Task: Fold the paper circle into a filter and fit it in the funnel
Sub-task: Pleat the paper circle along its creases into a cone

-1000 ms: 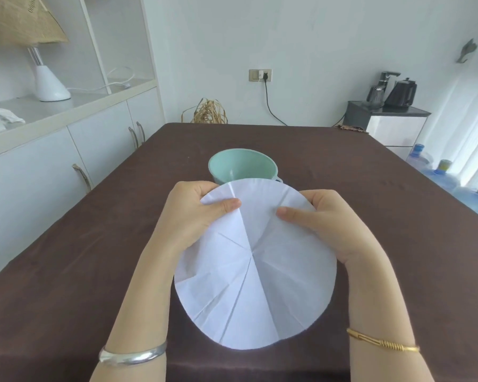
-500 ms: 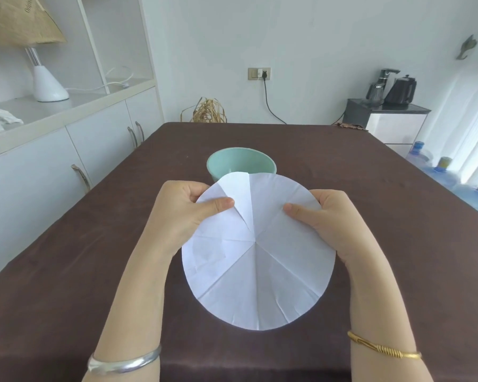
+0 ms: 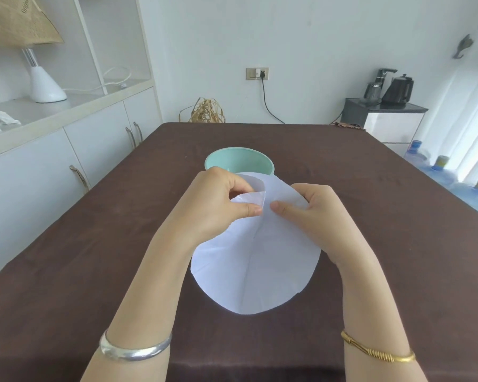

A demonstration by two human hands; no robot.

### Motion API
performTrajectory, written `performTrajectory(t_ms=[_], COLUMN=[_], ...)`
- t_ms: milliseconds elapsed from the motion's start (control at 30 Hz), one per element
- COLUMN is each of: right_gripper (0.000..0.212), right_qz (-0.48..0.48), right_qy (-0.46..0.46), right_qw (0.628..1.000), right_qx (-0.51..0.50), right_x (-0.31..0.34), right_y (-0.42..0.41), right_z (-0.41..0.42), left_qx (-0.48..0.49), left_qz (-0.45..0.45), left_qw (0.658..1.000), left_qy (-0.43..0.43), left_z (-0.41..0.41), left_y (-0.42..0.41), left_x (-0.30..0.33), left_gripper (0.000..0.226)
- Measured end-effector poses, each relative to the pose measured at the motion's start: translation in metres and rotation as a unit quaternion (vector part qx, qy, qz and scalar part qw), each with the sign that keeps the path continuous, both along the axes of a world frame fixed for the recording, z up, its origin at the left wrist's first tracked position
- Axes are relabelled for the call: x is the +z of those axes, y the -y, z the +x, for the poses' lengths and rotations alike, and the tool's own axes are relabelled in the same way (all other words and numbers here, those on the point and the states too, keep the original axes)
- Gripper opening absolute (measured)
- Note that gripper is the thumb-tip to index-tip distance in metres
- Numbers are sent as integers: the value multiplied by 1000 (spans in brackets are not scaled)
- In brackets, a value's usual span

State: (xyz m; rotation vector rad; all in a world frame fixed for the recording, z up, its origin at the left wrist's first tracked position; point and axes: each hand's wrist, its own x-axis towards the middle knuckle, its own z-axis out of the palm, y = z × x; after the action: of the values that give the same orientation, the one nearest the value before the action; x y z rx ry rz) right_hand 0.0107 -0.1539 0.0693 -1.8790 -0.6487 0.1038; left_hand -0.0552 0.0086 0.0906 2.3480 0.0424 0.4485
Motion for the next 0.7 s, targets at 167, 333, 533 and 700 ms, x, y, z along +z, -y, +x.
performTrajectory(t_ms=[167, 333, 533, 700], right_gripper=[2, 8, 2, 6], right_qz=[-3, -20, -35, -40], right_qy=[4, 25, 39, 46], right_qw=[1000, 999, 998, 997], right_qx=[6, 27, 36, 47], right_x=[-1, -1, -1, 1], right_y=[-3, -6, -3, 0], right_z=[-3, -3, -4, -4], left_qx=[18, 36, 76, 65], left_qz=[53, 100, 136, 185], left_qw=[998, 994, 988, 979], left_qy=[4, 3, 23, 48], left_z=[3, 4, 6, 9], left_y=[6, 12, 18, 16], left_x=[3, 7, 10, 8], left_gripper=[11, 11, 20, 52])
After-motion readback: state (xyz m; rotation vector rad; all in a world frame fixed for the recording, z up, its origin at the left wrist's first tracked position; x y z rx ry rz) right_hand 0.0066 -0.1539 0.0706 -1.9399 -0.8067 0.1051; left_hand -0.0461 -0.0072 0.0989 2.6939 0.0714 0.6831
